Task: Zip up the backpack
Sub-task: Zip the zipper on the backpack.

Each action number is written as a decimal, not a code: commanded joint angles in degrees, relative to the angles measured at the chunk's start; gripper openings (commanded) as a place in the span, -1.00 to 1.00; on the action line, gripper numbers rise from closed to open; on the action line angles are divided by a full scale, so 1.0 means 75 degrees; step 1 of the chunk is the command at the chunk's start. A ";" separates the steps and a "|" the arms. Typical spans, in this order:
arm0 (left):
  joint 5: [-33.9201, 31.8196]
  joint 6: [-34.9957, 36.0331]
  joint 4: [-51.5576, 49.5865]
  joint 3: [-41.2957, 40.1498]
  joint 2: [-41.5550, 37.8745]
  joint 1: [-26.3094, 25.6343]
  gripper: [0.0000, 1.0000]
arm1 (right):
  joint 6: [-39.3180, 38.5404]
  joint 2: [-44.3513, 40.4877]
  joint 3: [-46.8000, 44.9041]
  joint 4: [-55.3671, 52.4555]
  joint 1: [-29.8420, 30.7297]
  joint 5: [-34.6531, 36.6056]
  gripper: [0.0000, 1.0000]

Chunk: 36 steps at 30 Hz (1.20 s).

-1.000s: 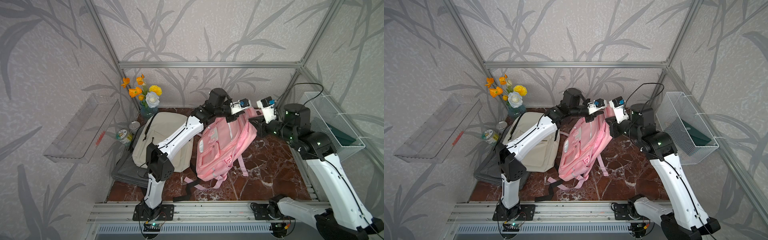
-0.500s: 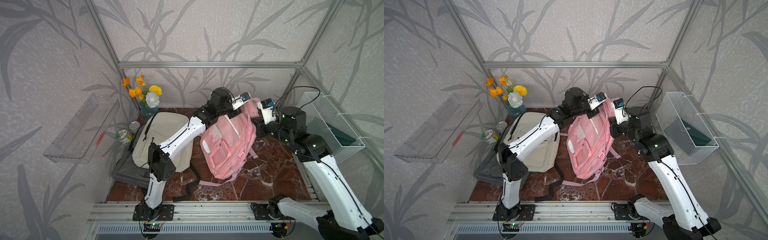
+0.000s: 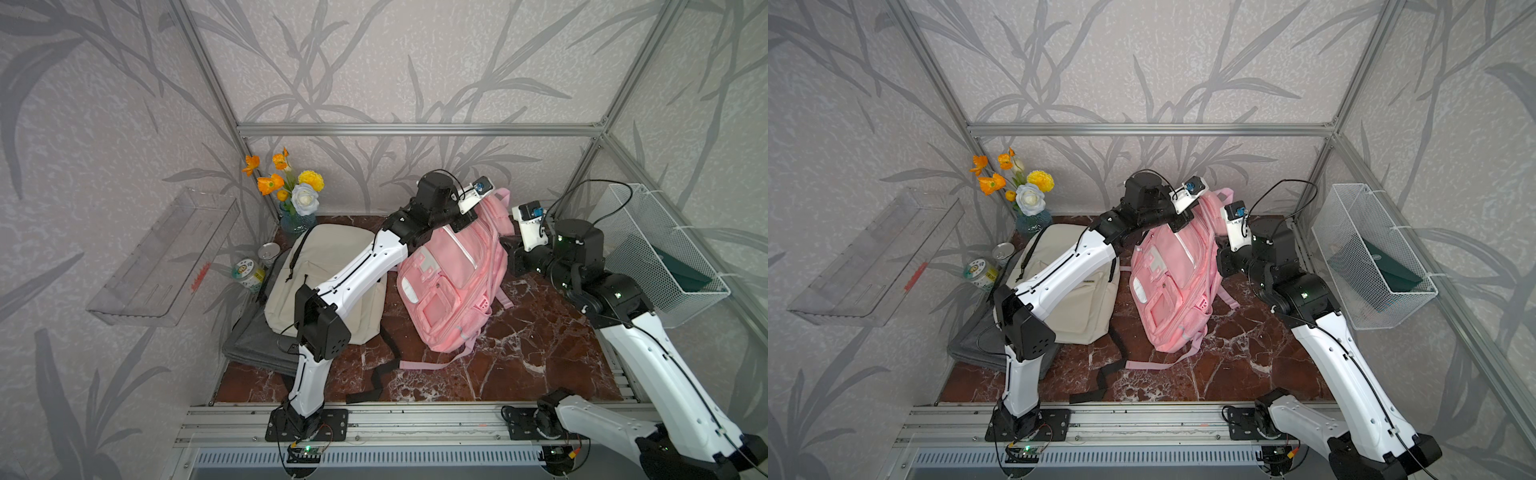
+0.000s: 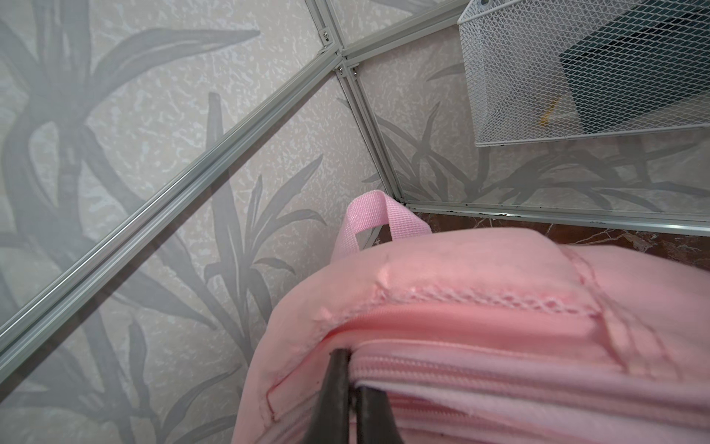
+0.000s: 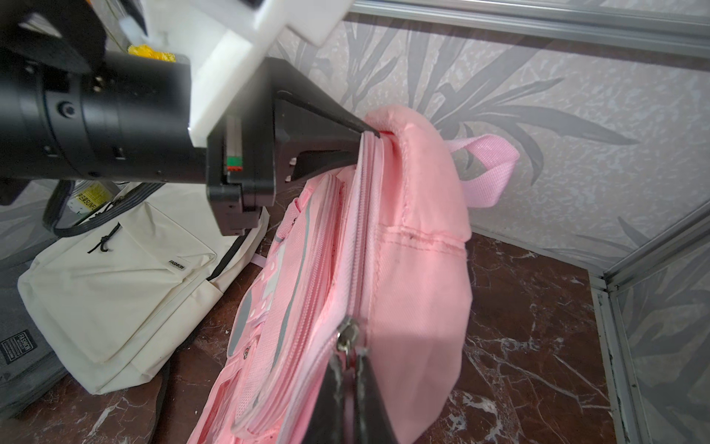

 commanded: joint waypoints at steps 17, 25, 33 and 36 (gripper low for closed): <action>-0.1695 -0.0330 0.1425 -0.0986 -0.1093 -0.0018 -1.00 | 0.0509 -0.1138 -0.1398 0.0900 0.0129 0.0463 -0.14; -0.1781 -0.0532 0.1311 -0.1193 -0.1311 -0.0361 -1.00 | -0.0029 -0.1109 -0.3143 0.3580 0.0135 0.0831 -0.13; -0.1828 -0.0644 0.1370 -0.1601 -0.1528 -0.0507 -1.00 | 0.0244 -0.0689 -0.2914 0.3676 0.0134 0.1136 -0.43; -0.1830 -0.0692 0.1418 -0.1679 -0.1543 -0.0528 -1.00 | 0.0402 -0.0669 -0.2870 0.3740 0.0137 0.1040 -0.52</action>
